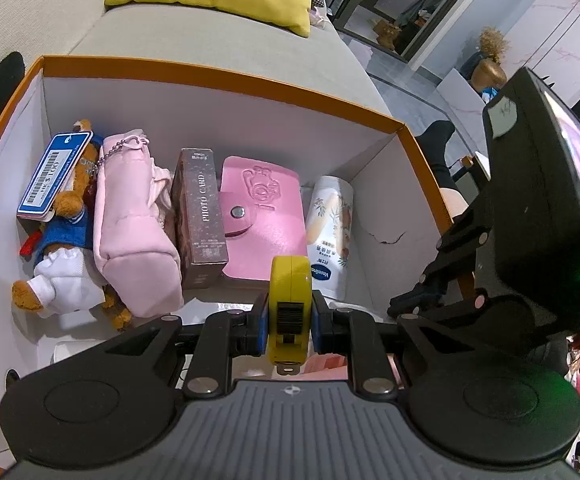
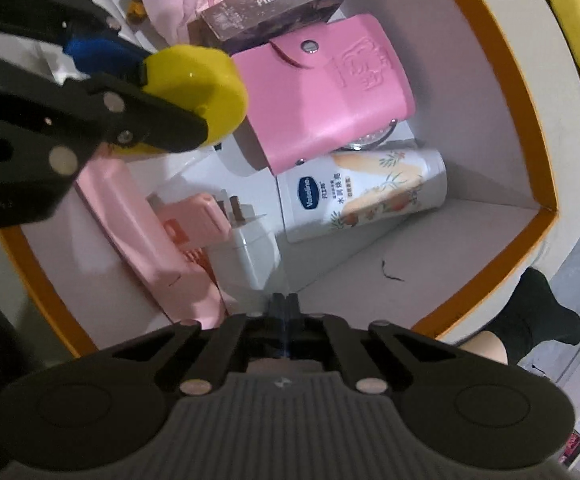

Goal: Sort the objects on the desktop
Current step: 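Lower the white charger into the box and open the right tool, then lower the yellow tape measure into the box and open the left tool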

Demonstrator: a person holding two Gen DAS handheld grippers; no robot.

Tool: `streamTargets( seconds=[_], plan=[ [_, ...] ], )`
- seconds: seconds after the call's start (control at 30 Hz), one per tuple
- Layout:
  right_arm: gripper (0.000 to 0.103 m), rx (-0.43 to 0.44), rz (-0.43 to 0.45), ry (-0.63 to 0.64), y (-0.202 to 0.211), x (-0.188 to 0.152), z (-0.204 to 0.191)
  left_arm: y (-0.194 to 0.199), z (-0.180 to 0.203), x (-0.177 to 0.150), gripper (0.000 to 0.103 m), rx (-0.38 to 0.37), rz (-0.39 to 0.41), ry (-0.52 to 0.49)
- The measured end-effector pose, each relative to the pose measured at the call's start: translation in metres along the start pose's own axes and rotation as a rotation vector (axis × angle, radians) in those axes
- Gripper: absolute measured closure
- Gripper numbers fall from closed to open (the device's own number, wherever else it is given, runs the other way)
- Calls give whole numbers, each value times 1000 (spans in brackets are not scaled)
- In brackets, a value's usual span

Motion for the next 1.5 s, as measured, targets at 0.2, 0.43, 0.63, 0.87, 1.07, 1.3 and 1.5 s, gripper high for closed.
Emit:
streamTargets(
  seconds=[0.2,0.43,0.63,0.87,1.07,1.3,1.5],
  plan=[
    [98,-27,70,-22,16,2,10,0,1,0,81,0,2,-2],
    [98,-53,192,10,8,16,11,0,1,-1,81,0,6,1],
    [101,18,230,59,-4,25,4,0,-1,-1,81,-1,5,0],
    [103,74,185,113,-12,14,-3,-5,1,0,81,-19,-7,-2],
    [102,58,263,-10,10,8,16,-14,10,3,81,-12,-22,-36],
    [99,53,319,-78,26,3,17,-30,22,5,81,-4,-70,-91],
    [99,59,338,-84,22,-1,16,-40,27,6,81,12,-110,-139]
  ],
)
Point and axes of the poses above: each gripper's, at about its wrist camera, not at the fingertips, and y roughly against the way its jaws point, z to its right, x to its top, the point moved 6 cm from there along -y, roughly the way its jaws point, and after that the axes turned 2 degrees about -x, right-handed, at the moved point
